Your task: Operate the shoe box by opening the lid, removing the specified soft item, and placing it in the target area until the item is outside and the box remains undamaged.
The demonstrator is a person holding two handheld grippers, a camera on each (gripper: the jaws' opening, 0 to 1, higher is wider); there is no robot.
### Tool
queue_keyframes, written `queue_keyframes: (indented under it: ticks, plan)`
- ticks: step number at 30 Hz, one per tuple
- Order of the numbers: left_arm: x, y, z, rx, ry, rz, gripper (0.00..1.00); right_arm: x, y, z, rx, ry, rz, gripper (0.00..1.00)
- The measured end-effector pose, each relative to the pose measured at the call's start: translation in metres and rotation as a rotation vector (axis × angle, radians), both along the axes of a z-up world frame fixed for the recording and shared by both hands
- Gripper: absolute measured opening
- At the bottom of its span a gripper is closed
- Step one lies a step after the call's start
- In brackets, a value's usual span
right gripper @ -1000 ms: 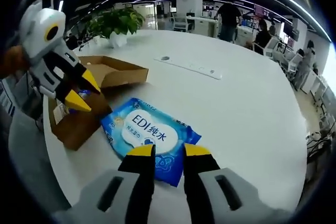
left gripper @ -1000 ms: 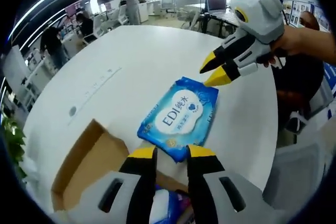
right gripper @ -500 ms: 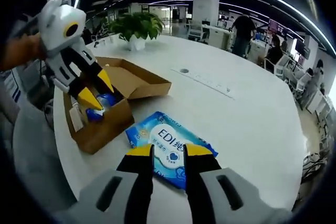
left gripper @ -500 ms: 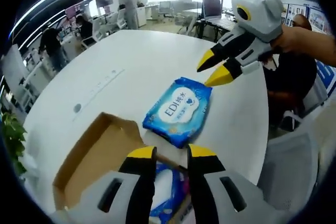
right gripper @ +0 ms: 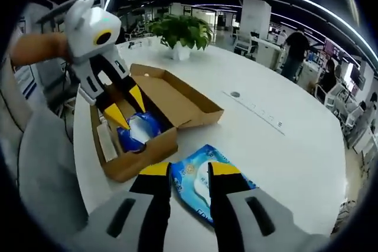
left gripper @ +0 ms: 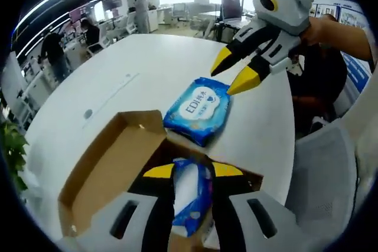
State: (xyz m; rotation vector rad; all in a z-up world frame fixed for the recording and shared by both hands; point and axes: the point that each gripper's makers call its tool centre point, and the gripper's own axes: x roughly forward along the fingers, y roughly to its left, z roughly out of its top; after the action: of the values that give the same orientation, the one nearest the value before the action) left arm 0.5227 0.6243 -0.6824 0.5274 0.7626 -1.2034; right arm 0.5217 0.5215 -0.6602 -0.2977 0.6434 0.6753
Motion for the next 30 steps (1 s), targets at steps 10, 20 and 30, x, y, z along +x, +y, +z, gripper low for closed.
queue_keyframes:
  ticks: [10,20,30]
  plan:
    - [-0.006,0.023,-0.015,0.011,0.003,-0.056,0.24,0.005,0.038,-0.008,-0.013,0.011,0.09,0.22]
    - [-0.008,0.039,-0.034,0.027,0.046,-0.074,0.22,0.011,0.069,-0.016,-0.023,0.019,0.159,0.2]
    - [-0.009,0.038,-0.045,0.015,0.044,-0.145,0.21,0.017,0.093,-0.037,-0.068,0.045,0.221,0.18]
